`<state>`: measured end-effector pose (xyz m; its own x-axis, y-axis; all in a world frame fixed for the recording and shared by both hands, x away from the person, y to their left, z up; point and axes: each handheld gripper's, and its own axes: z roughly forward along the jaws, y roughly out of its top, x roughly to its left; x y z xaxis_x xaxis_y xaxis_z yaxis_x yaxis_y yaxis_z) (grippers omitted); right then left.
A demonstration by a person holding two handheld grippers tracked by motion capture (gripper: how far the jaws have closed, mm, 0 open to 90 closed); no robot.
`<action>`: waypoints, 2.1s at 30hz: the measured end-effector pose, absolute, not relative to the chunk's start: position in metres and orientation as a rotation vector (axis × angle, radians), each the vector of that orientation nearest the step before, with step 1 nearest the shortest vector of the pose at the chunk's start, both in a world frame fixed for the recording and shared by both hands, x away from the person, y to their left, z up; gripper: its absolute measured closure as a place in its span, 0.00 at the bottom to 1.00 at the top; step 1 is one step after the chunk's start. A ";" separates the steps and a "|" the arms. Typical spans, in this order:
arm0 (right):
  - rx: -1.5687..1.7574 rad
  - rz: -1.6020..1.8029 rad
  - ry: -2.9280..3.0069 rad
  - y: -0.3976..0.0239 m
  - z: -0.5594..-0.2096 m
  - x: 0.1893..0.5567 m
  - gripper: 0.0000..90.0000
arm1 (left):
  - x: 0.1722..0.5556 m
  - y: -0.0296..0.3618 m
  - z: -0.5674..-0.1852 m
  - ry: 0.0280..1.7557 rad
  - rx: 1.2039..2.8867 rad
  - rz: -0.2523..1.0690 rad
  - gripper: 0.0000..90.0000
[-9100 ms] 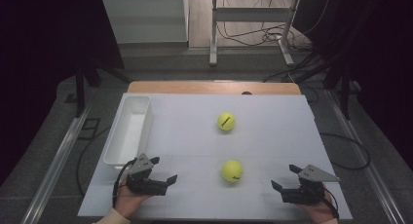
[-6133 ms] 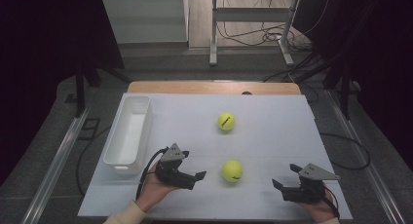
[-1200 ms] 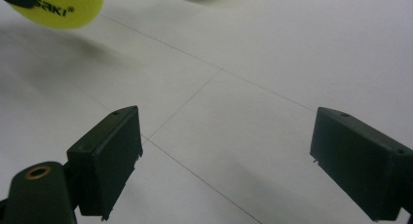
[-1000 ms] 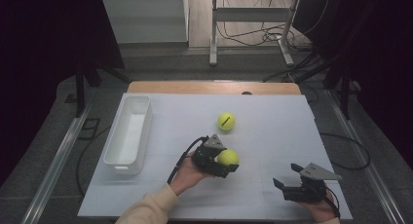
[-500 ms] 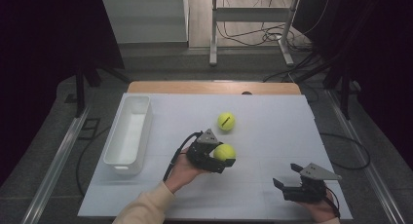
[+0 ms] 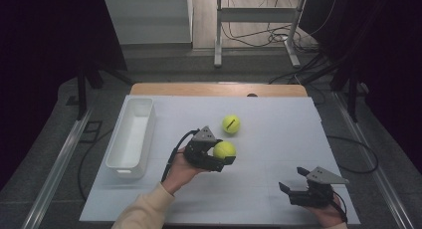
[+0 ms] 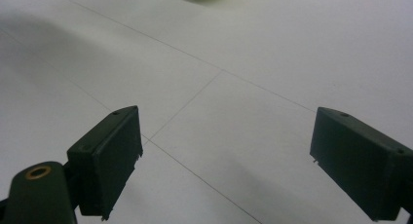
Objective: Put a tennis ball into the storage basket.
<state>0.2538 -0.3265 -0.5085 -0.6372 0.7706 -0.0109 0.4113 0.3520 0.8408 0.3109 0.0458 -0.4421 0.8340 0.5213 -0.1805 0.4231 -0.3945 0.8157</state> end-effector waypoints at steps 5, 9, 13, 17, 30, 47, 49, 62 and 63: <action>1.033 1.197 2.214 -0.327 -0.508 0.254 0.14 | 0.311 0.052 -0.437 0.702 2.024 0.139 0.29; 1.035 1.198 2.213 -0.327 -0.508 0.254 0.13 | 0.312 0.057 -0.434 0.711 2.012 0.150 0.29; 1.033 1.196 2.213 -0.327 -0.508 0.254 0.13 | 0.312 0.062 -0.432 0.718 2.001 0.160 0.29; 1.033 1.197 2.212 -0.327 -0.508 0.254 0.13 | 0.312 0.065 -0.430 0.724 1.993 0.167 0.29; 1.033 1.197 2.213 -0.327 -0.508 0.254 0.13 | 0.314 0.077 -0.424 0.742 1.967 0.192 0.29; 1.032 1.200 2.213 -0.327 -0.508 0.254 0.14 | 0.318 0.099 -0.421 0.792 1.934 0.240 0.29; 1.032 1.200 2.213 -0.327 -0.508 0.254 0.14 | 0.318 0.101 -0.421 0.800 1.927 0.245 0.29; 1.032 1.198 2.211 -0.327 -0.508 0.254 0.14 | 0.320 0.119 -0.417 0.835 1.895 0.274 0.29; 1.031 1.198 2.212 -0.327 -0.508 0.254 0.14 | 0.320 0.120 -0.417 0.839 1.891 0.277 0.29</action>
